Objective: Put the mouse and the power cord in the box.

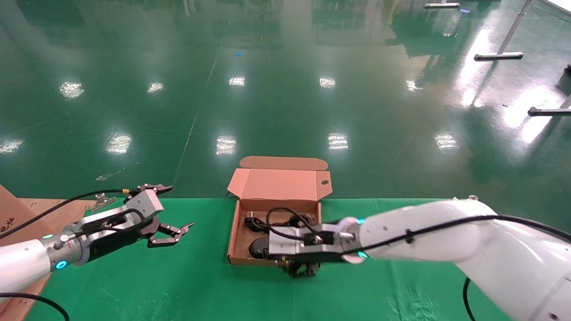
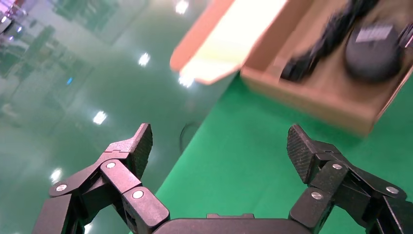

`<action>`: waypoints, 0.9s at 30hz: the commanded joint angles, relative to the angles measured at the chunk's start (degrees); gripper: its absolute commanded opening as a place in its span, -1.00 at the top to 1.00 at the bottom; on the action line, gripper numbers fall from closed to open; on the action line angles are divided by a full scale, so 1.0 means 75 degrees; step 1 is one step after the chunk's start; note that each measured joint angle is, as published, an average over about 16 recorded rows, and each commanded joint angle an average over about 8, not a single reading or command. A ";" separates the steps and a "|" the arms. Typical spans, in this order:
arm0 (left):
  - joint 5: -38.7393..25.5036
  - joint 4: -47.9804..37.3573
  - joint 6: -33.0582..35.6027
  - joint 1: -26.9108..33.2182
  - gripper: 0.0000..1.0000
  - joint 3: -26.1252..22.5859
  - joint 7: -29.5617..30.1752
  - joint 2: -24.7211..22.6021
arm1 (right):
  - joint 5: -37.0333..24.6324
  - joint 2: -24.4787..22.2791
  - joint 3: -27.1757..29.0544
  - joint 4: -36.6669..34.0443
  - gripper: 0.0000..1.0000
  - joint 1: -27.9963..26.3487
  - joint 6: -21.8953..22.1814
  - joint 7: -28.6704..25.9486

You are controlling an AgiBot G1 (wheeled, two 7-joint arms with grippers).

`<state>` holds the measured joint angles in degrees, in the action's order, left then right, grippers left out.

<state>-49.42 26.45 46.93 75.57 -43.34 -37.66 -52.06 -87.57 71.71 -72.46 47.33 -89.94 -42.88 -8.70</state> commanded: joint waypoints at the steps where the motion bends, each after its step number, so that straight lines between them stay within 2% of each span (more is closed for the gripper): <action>1: 0.0039 0.0245 0.0201 -0.0073 -1.00 0.0142 0.0251 0.0089 | 0.0246 -0.0197 0.0303 0.0141 -1.00 0.0153 -0.0230 -0.0011; 27: 0.0540 0.3363 0.2766 -0.1000 -1.00 0.1950 0.3455 0.1216 | 0.3375 -0.2709 0.4167 0.1938 -1.00 0.2095 -0.3161 -0.0151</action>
<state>-45.37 51.71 67.71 68.06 -28.70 -11.72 -42.93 -62.23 51.37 -41.17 61.88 -74.21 -66.62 -9.84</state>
